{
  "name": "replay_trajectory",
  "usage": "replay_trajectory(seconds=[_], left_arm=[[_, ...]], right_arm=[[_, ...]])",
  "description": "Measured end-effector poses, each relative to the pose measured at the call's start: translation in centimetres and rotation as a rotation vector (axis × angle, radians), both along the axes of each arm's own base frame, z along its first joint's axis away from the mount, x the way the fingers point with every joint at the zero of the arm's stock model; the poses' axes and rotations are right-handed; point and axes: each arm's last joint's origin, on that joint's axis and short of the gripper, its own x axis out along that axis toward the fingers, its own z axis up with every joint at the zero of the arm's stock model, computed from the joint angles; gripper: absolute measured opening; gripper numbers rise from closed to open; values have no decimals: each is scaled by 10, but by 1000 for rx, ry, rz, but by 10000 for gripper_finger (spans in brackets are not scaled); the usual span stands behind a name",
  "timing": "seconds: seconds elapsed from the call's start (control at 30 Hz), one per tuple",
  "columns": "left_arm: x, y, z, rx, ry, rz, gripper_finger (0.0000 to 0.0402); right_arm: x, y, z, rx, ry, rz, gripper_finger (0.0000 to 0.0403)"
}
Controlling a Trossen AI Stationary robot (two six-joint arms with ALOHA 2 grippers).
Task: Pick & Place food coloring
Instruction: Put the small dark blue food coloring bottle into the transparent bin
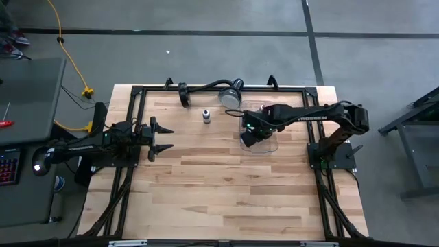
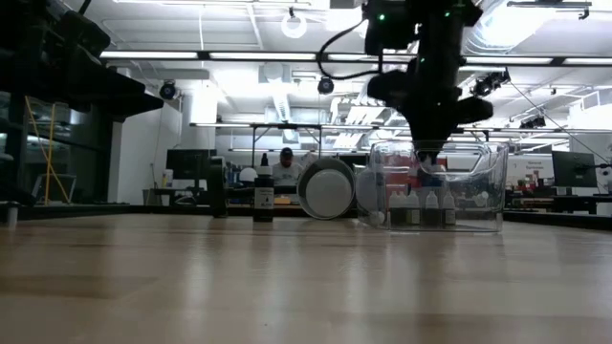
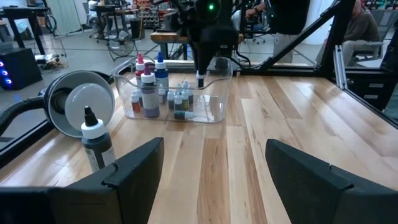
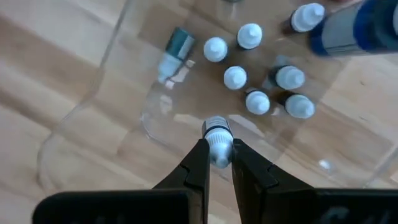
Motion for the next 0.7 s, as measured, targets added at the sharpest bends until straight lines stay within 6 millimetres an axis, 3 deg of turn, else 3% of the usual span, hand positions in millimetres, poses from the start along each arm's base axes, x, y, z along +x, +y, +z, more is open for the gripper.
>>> replay_trajectory(seconds=[0.43, 0.7], left_arm=[[0, 0, 0, 0, 0, 0, 278], [0, 0, 0, 0, 0, 0, 278]], right_arm=[[28, -5, -47, 25, 53, -26, 41], [31, -6, -53, 7, 55, -44, 50]])
